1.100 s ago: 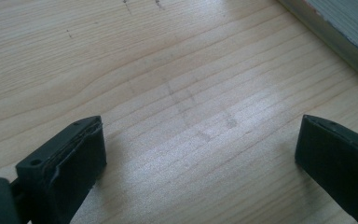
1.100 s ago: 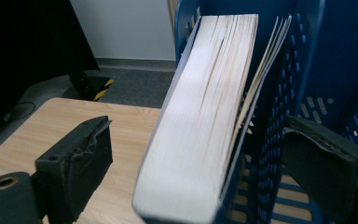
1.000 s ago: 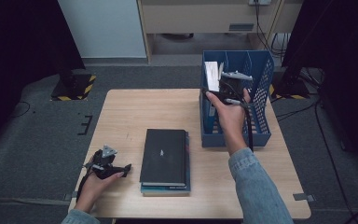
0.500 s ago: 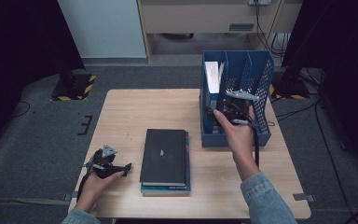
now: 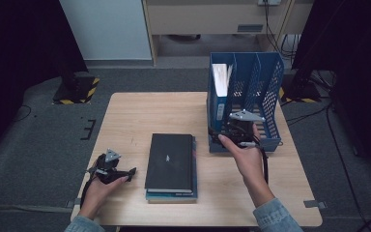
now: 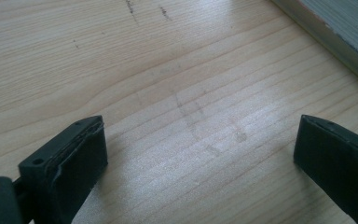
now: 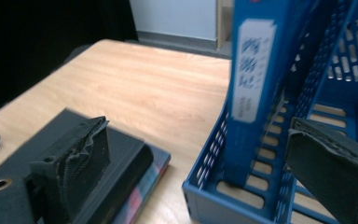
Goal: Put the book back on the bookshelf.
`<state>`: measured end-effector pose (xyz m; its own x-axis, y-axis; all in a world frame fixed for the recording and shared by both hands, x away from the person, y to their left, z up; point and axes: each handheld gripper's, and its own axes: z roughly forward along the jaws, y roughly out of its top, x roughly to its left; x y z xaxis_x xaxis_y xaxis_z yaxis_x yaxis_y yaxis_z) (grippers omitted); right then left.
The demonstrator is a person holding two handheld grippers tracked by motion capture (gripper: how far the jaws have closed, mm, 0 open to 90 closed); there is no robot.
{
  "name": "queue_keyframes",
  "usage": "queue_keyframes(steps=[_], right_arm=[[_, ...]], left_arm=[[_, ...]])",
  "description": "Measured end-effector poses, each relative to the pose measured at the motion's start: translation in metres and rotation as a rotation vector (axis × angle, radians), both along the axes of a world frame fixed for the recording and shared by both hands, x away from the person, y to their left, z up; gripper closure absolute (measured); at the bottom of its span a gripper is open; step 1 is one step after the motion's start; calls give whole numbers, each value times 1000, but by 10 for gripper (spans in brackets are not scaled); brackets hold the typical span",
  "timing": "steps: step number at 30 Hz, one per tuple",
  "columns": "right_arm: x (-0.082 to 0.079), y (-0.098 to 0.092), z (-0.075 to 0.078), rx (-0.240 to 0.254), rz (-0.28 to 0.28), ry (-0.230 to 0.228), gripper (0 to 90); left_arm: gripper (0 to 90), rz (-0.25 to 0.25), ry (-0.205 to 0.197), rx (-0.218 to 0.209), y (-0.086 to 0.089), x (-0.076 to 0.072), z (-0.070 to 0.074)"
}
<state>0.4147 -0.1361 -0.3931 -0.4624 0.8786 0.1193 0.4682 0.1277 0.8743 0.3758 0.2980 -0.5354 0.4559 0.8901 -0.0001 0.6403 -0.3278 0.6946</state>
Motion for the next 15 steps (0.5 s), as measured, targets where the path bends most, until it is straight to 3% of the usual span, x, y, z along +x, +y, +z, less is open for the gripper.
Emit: queue_keyframes(steps=[15], right_arm=[[-23, 23, -30, 2, 116, 39, 104]], left_arm=[[11, -26, 1, 1, 1, -2, 0]])
